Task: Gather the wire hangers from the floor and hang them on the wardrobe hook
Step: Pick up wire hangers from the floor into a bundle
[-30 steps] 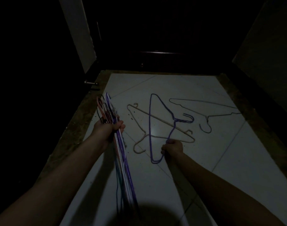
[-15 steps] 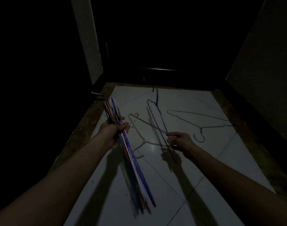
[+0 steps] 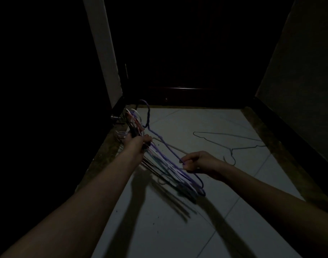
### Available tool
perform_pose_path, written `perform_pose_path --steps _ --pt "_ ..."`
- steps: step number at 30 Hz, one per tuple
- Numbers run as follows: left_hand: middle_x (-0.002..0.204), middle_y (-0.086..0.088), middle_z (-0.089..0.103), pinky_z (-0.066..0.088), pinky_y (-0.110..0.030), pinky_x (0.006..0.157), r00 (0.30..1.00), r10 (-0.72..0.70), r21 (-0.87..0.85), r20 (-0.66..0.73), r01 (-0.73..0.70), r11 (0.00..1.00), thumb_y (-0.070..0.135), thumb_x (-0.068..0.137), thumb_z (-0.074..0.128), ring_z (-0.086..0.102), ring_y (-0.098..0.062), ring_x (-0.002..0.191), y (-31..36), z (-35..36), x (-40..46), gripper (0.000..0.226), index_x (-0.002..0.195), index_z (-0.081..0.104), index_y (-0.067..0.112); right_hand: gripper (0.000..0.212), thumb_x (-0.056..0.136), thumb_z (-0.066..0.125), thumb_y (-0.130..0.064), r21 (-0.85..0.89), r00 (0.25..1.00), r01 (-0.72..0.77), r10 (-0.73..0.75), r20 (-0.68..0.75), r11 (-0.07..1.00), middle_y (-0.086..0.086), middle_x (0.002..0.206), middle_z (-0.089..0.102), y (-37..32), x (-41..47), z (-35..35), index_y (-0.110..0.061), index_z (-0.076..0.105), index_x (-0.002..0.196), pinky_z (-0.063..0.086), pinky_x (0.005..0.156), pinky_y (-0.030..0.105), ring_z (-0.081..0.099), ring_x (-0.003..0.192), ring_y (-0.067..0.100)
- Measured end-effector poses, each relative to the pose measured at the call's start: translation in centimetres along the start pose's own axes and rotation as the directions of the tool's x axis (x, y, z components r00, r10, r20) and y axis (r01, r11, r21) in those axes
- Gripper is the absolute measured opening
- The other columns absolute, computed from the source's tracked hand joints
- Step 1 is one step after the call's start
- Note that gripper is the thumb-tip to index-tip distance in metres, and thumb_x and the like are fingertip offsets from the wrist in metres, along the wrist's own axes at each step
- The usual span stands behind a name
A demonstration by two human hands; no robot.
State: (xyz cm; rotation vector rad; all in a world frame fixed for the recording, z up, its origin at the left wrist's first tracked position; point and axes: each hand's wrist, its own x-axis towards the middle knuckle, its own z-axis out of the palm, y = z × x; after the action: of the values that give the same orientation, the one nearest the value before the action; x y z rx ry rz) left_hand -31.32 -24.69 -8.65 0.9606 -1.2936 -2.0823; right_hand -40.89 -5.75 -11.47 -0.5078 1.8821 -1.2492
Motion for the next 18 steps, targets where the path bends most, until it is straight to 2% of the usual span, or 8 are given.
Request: perform_pose_path --steps 2,5,8,9,10,13,16,18 --pt "0.120 -0.022 0.055 0.049 -0.031 0.063 1.000 0.005 0.011 -0.018 -0.005 1.000 -0.017 0.083 0.054 0.057 -0.024 0.080 -0.2 -0.1 -0.1 0.057 0.134 0.036 0.000 0.031 0.083 0.049 0.017 -0.041 1.000 0.002 -0.002 0.017 0.999 0.005 0.087 0.062 0.0 0.1 0.1 -0.001 0.063 0.103 0.052 0.063 0.015 0.059 0.078 0.013" --pt "0.099 -0.017 0.061 0.047 -0.029 0.062 0.999 0.028 -0.007 -0.033 -0.029 1.000 -0.016 0.084 0.052 0.059 -0.022 0.077 -0.3 -0.1 -0.2 0.052 0.131 0.037 0.000 0.040 0.080 0.041 0.023 -0.073 1.000 0.005 -0.003 0.024 0.997 0.007 0.086 0.064 0.4 0.5 0.3 -0.006 0.066 0.089 0.053 0.064 0.019 0.061 0.078 0.015" --pt "0.121 -0.021 0.058 0.049 -0.033 0.078 0.999 0.043 -0.054 -0.033 -0.045 0.998 -0.016 0.084 0.052 0.060 -0.033 0.108 -0.7 -0.4 0.3 0.069 0.142 0.026 0.011 0.040 0.079 0.042 0.024 -0.071 0.998 -0.005 0.010 0.068 0.997 0.007 0.084 0.066 1.2 0.9 0.5 -0.008 0.066 0.088 0.055 0.066 0.020 0.063 0.074 0.013" --pt "0.125 -0.022 0.056 0.049 -0.034 0.079 0.998 0.048 -0.055 -0.028 -0.049 0.997 -0.016 0.084 0.052 0.059 -0.033 0.112 -0.9 -0.5 0.5 0.074 0.145 0.023 0.014 0.038 0.080 0.045 0.022 -0.065 0.996 -0.008 0.014 0.091 0.998 0.006 0.085 0.066 1.5 1.0 0.5 -0.009 0.066 0.089 0.055 0.068 0.020 0.063 0.075 0.013" --pt "0.123 -0.022 0.056 0.049 -0.034 0.078 0.998 0.059 -0.040 -0.026 -0.061 0.997 -0.016 0.084 0.052 0.060 -0.032 0.109 -1.0 -0.5 0.6 0.073 0.145 0.024 0.013 0.034 0.082 0.048 0.018 -0.057 0.993 -0.011 0.018 0.114 0.998 0.004 0.087 0.067 1.8 1.1 0.6 -0.011 0.066 0.090 0.055 0.069 0.020 0.063 0.078 0.012" --pt "0.098 -0.015 0.061 0.049 -0.028 0.064 0.997 0.061 -0.004 -0.036 -0.061 0.998 -0.016 0.086 0.050 0.061 -0.020 0.080 -1.6 -0.7 1.1 0.052 0.135 0.038 0.000 0.024 0.088 0.055 0.004 0.012 0.990 -0.032 0.030 0.136 0.999 -0.001 0.093 0.069 2.5 1.5 0.3 -0.015 0.069 0.094 0.054 0.069 0.019 0.064 0.087 0.011" --pt "0.103 -0.018 0.061 0.052 -0.023 0.051 0.998 0.004 -0.054 -0.070 -0.008 0.999 -0.013 0.087 0.051 0.059 -0.015 0.070 -2.3 -1.2 1.8 0.050 0.135 0.037 -0.004 0.023 0.088 0.055 0.004 0.043 0.999 -0.033 0.032 0.032 0.999 -0.001 0.095 0.066 3.6 2.5 0.0 -0.012 0.067 0.102 0.053 0.070 0.021 0.062 0.088 0.010" --pt "0.095 -0.014 0.063 0.052 -0.021 0.050 0.997 -0.008 -0.069 -0.071 0.003 0.998 -0.013 0.087 0.051 0.060 -0.015 0.070 -2.9 -1.6 2.3 0.050 0.134 0.038 -0.001 0.025 0.088 0.056 0.004 -0.020 0.997 -0.010 0.008 -0.075 1.000 0.002 0.100 0.063 4.6 3.4 -0.1 -0.005 0.063 0.110 0.051 0.069 0.020 0.059 0.085 0.010"
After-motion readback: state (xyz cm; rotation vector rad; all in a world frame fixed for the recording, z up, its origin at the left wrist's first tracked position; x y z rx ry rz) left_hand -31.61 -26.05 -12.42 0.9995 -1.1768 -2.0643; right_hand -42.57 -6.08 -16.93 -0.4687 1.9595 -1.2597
